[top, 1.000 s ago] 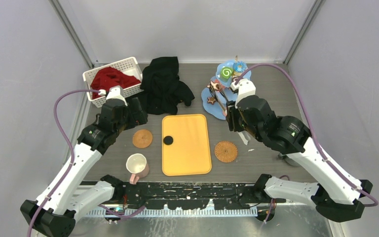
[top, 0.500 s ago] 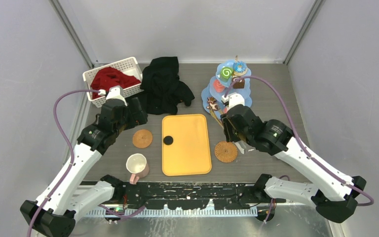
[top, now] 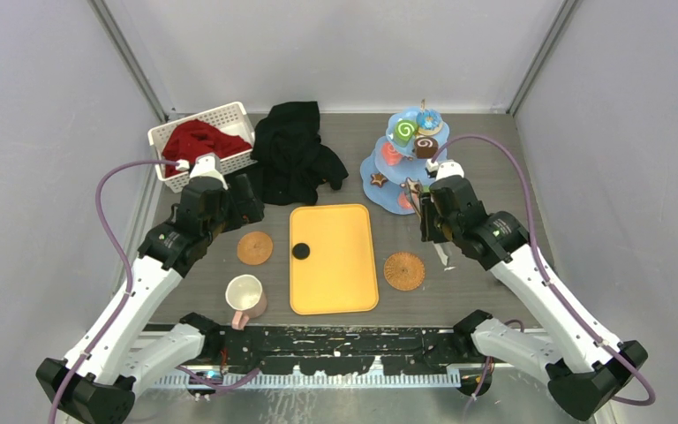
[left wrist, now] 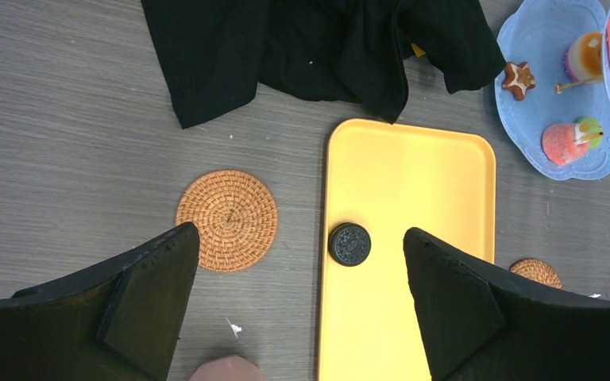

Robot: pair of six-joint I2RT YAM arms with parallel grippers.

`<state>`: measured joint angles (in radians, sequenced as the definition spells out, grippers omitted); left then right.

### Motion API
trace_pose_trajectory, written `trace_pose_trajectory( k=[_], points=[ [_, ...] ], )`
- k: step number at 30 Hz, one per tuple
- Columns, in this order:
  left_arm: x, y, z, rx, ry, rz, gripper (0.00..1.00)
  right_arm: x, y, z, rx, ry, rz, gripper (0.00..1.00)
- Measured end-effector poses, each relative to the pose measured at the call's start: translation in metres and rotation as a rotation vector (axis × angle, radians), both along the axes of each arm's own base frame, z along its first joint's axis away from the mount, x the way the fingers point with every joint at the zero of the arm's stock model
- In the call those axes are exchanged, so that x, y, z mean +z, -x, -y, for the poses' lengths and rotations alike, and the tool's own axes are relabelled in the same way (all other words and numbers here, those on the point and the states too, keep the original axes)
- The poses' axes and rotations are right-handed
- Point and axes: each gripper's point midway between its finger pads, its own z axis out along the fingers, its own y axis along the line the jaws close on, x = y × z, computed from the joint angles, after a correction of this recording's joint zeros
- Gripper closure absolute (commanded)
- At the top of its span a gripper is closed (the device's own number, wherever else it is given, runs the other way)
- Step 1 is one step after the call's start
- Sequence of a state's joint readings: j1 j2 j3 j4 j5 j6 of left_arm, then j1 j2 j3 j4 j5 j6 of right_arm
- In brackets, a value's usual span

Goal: Serve the afternoon tea
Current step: Place the desert on the desert table.

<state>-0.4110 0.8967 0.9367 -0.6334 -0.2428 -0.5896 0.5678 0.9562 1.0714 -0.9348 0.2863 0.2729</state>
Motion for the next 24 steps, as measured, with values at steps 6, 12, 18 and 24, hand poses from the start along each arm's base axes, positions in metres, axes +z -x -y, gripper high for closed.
trace_pose_trajectory(
  k=[6,12,18,24],
  points=[
    [0.0,0.0,0.0,-0.001,-0.001,0.001,0.01,0.002,-0.009,0.01,-0.04,0.001,0.021,0.8],
    [-0.002,-0.001,0.001,-0.004,-0.004,-0.008,0.0,0.004,-0.023,0.021,-0.088,0.005,0.04,0.79],
    [-0.002,-0.001,0.001,-0.004,-0.005,-0.008,0.01,-0.001,-0.038,0.028,-0.117,0.021,0.04,0.77],
    [-0.002,-0.001,0.001,-0.003,-0.005,-0.008,0.01,-0.004,-0.052,0.029,-0.127,0.028,0.049,0.74]
  ],
)
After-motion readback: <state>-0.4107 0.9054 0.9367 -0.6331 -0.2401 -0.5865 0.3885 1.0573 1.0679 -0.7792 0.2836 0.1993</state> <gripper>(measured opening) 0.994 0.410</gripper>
